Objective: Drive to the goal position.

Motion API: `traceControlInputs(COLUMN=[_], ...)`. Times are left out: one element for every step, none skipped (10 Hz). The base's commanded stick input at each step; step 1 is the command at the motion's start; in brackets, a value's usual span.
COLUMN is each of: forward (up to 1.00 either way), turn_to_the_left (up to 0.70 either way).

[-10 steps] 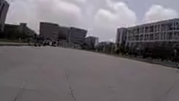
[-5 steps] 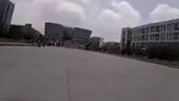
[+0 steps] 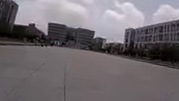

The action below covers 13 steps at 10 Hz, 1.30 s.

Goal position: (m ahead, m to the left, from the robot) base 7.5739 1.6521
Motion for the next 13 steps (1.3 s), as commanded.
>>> traceControlInputs(forward=[0.7, 0.7, 0.7, 0.7, 0.7, 0.7, 0.7, 0.7, 0.7, 0.7, 0.7, 0.7, 0.7], turn_to_the_left=[0.14, 0.14, 0.08, 0.0, 0.0, 0.04, 0.1, 0.14, 0.14, 0.1, 0.0, 0.0, 0.0])
